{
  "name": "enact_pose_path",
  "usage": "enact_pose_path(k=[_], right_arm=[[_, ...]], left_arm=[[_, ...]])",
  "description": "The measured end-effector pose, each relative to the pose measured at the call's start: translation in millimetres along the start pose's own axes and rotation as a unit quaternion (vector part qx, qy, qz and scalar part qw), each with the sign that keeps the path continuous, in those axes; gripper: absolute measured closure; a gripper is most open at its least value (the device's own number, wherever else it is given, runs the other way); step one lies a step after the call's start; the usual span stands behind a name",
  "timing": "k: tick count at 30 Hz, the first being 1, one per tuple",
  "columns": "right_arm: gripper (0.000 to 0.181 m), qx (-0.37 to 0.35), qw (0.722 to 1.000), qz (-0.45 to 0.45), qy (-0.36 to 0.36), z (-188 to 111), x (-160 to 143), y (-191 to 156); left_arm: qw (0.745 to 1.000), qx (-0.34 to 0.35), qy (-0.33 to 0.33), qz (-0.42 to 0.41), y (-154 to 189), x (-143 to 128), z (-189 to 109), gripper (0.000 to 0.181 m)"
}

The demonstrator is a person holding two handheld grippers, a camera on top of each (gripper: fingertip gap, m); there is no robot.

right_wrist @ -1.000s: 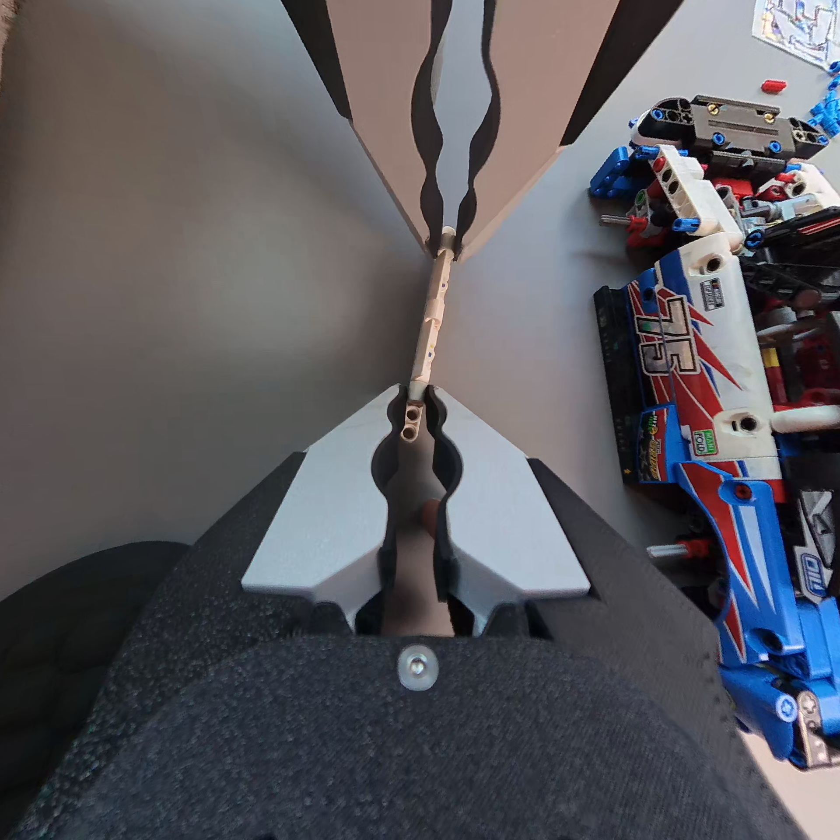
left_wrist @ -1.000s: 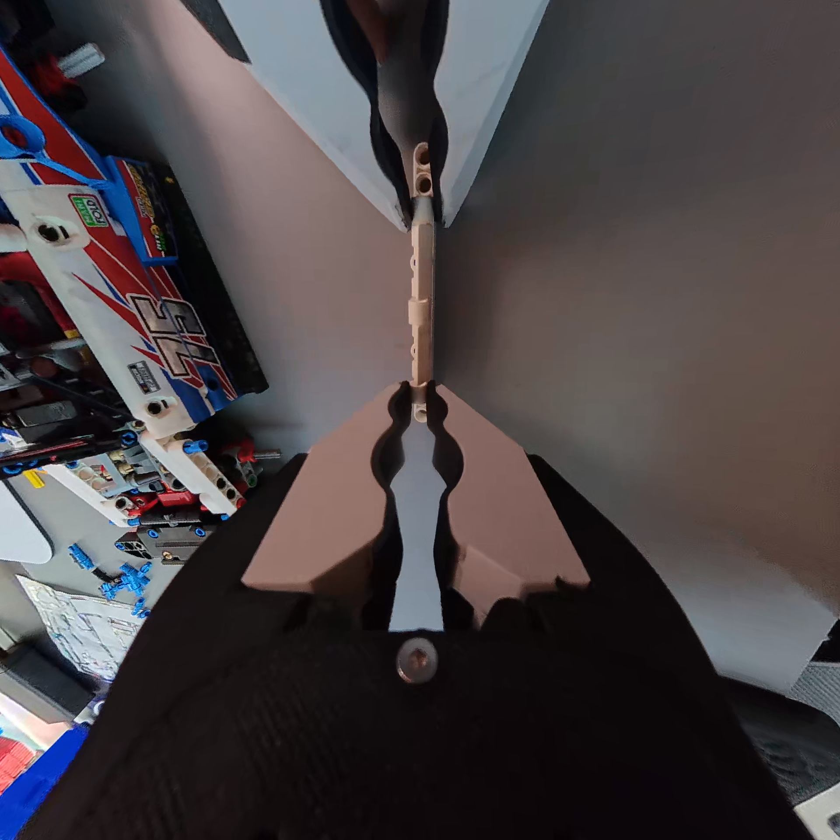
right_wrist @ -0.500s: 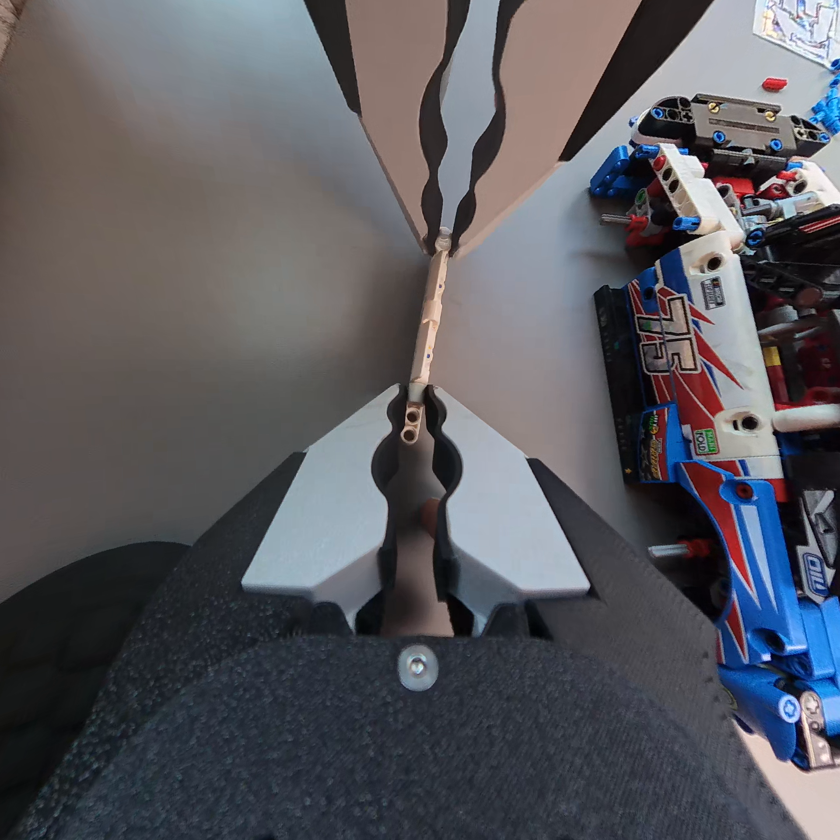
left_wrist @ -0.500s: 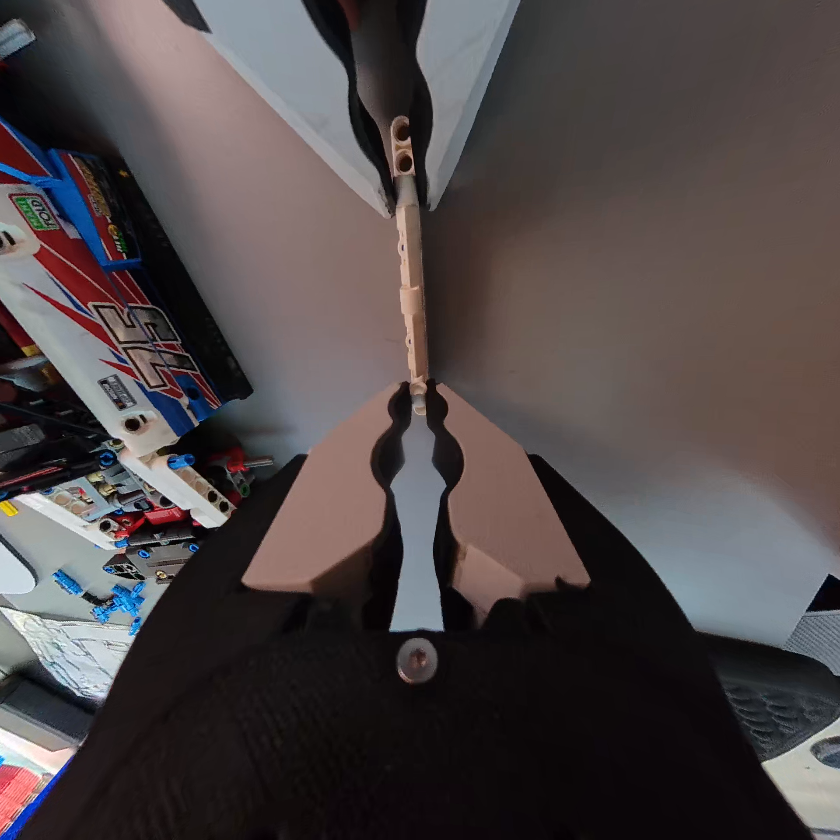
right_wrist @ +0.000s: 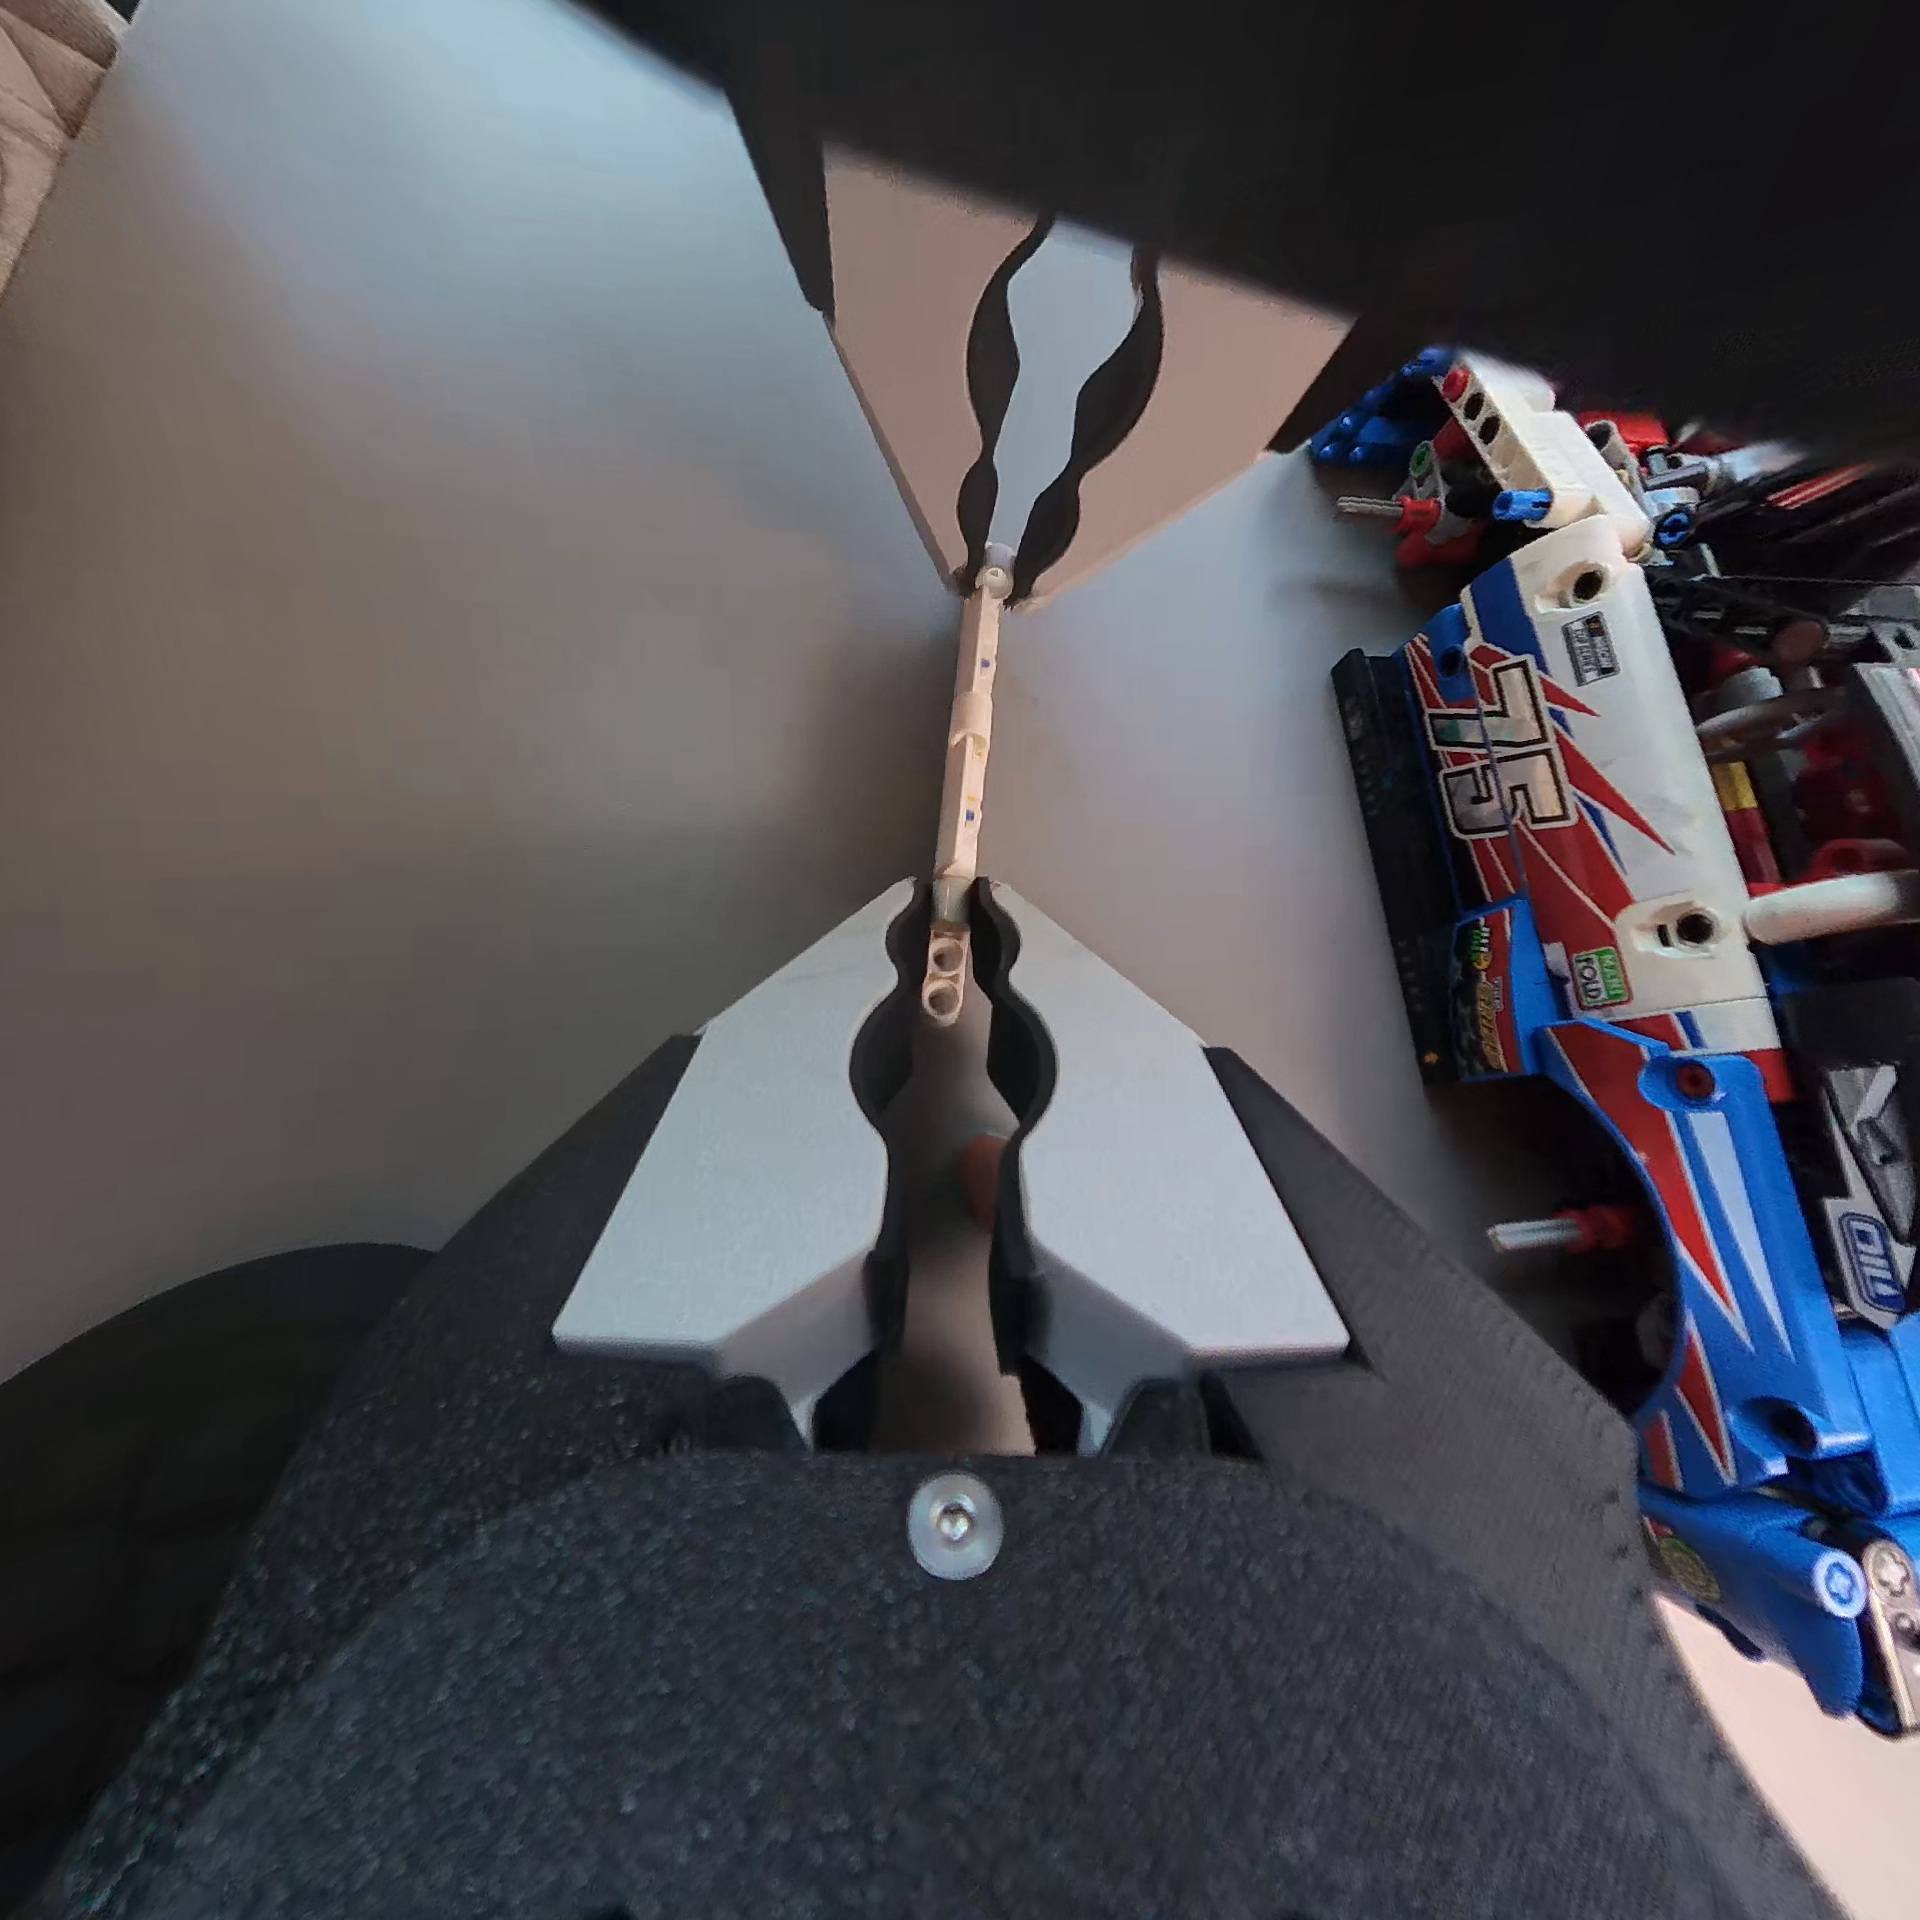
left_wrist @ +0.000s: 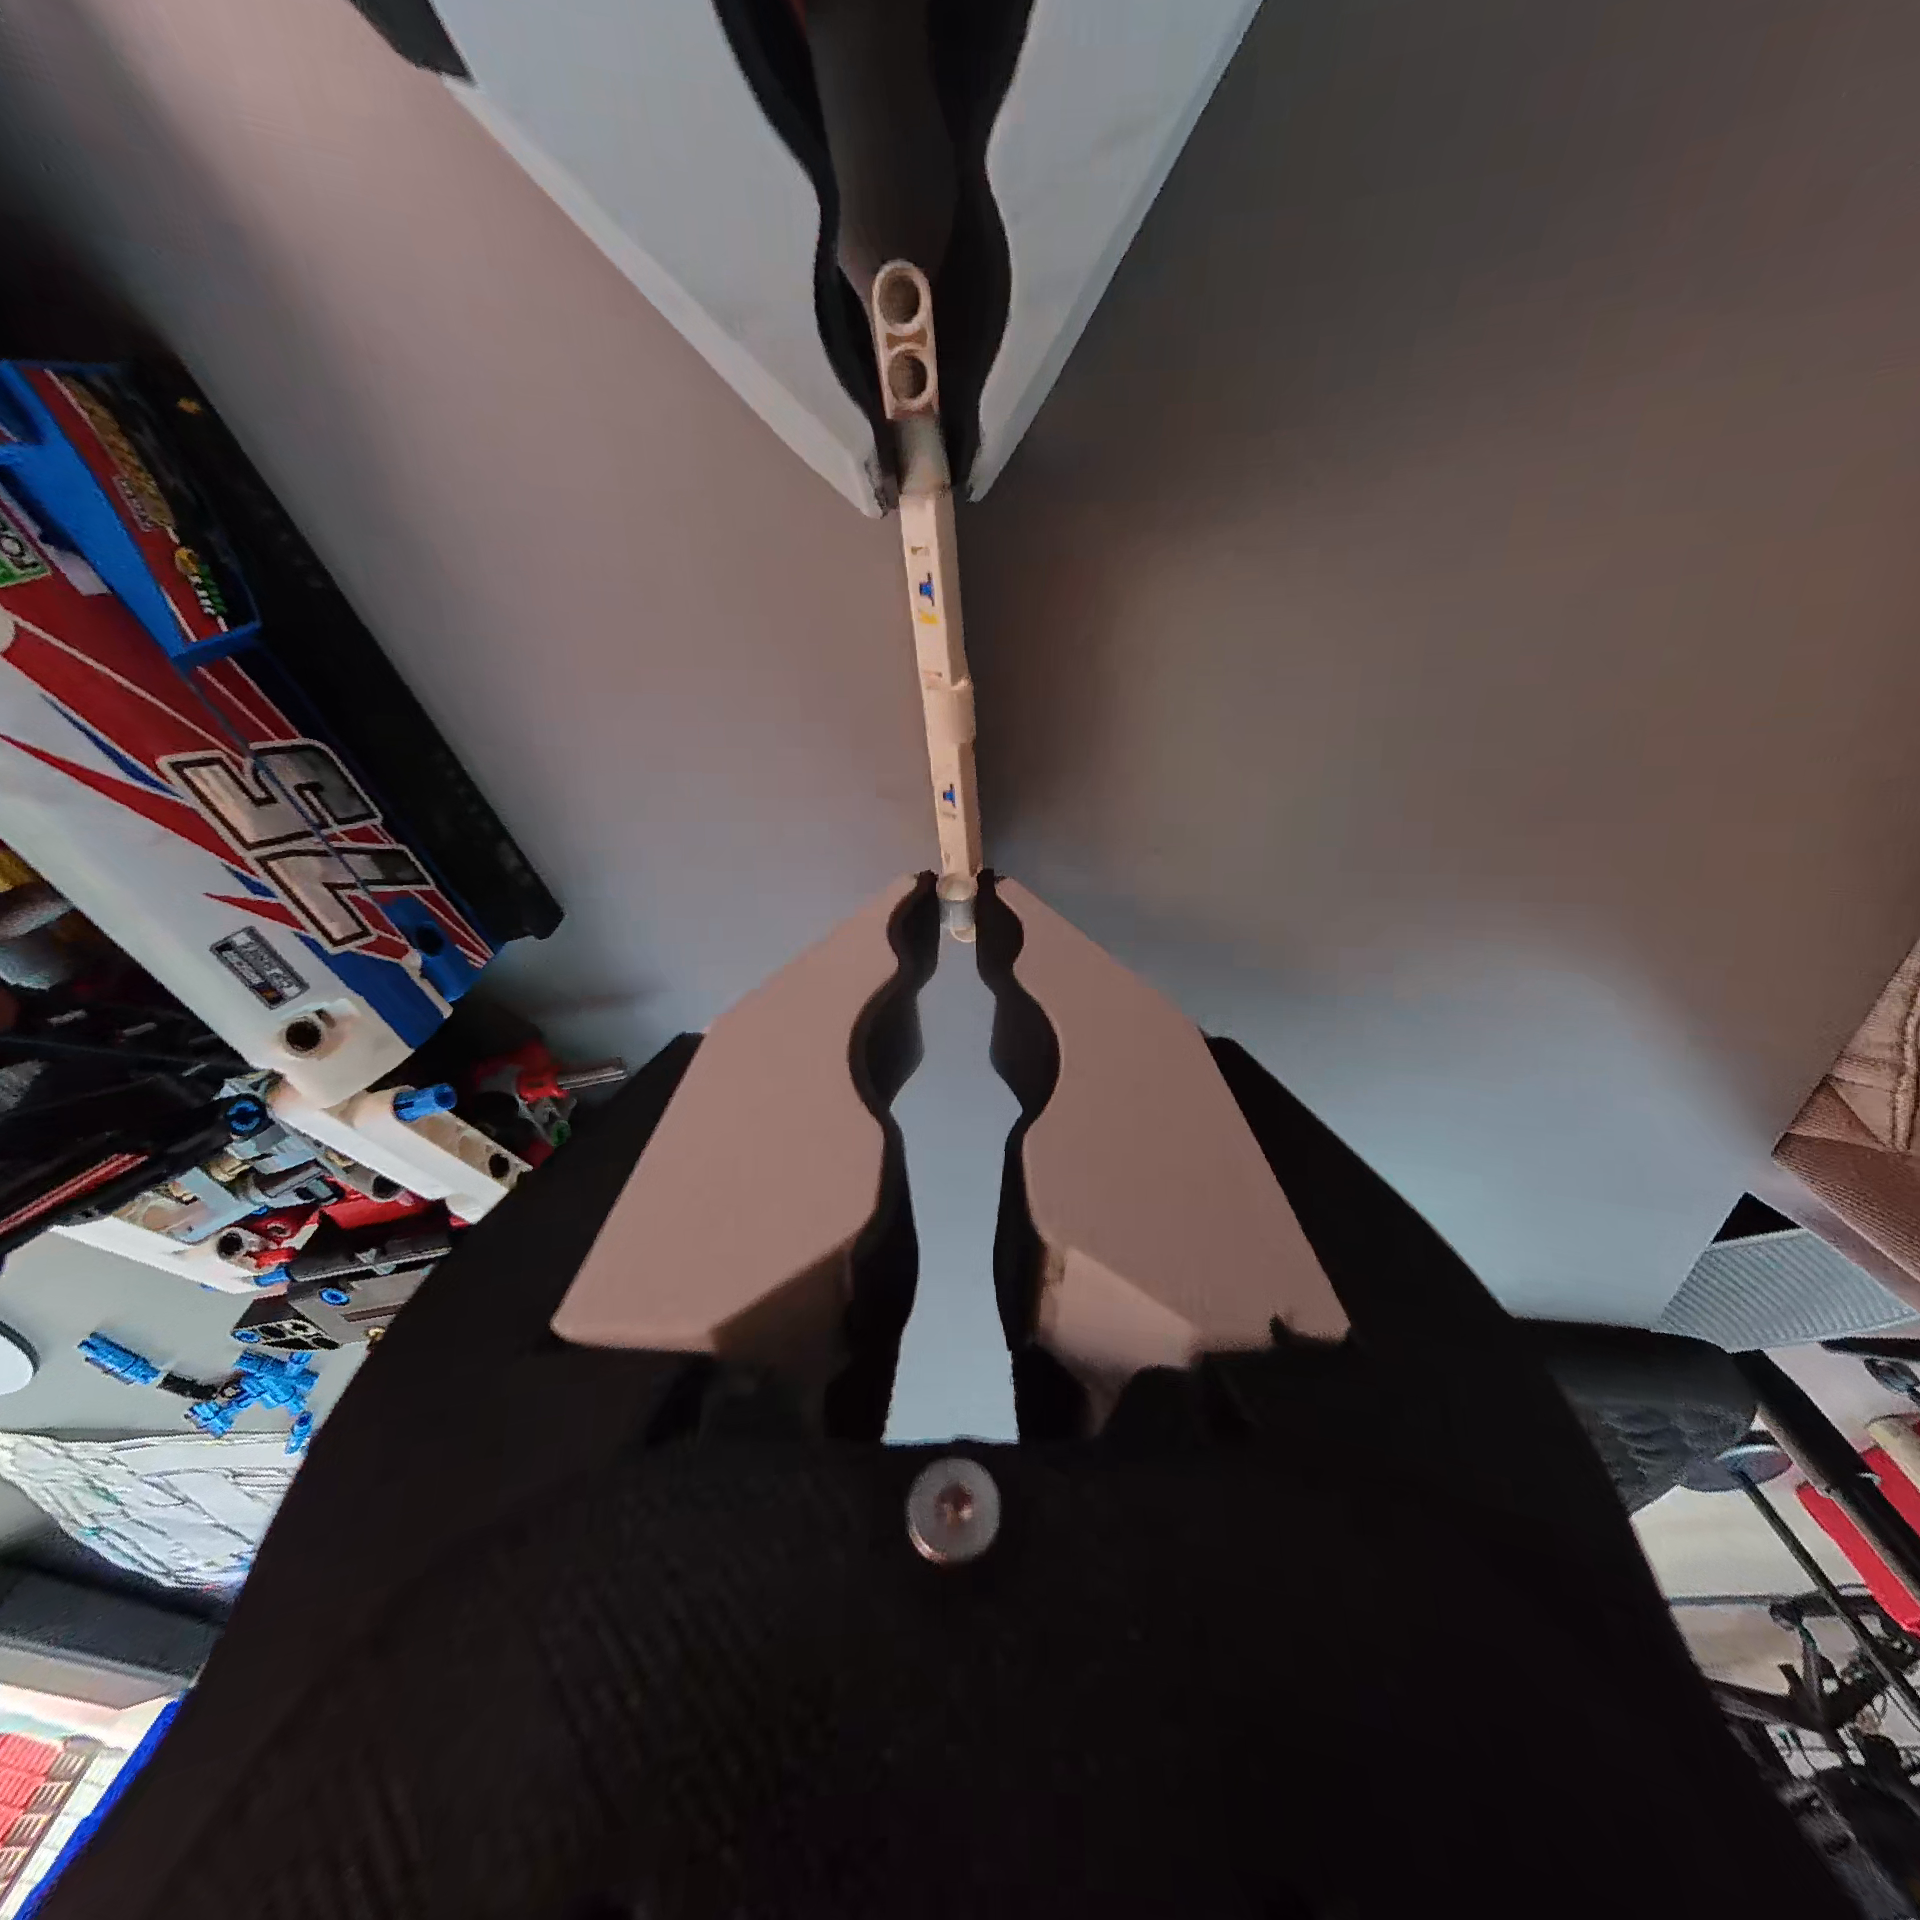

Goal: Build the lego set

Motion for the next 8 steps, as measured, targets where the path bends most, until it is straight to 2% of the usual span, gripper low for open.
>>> enact_pose_path(k=[5, 8], right_arm=[[0.175, 0.003, 1.000, 0.005, 0.013, -0.5, -0.8, 0.7], [0.175, 0.004, 1.000, 0.012, 0.026, -1.2, -1.9, 1.5]], left_arm=[[1.000, 0.007, -0.021, 0.018, 1.6, 2.7, -1.2, 0.175], [1.000, 0.007, -0.005, 0.012, -0.2, -0.3, -2.0, 0.175]])
Point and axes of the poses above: each gripper's, where its closed fingertips meet, z out along the fingers, x out of its top, y = z × x across the jaws, the point moved 10 cm from there along -z, back along the fingers, and after that the axes turned 14 degrees about -y, right-handed, at the moved point
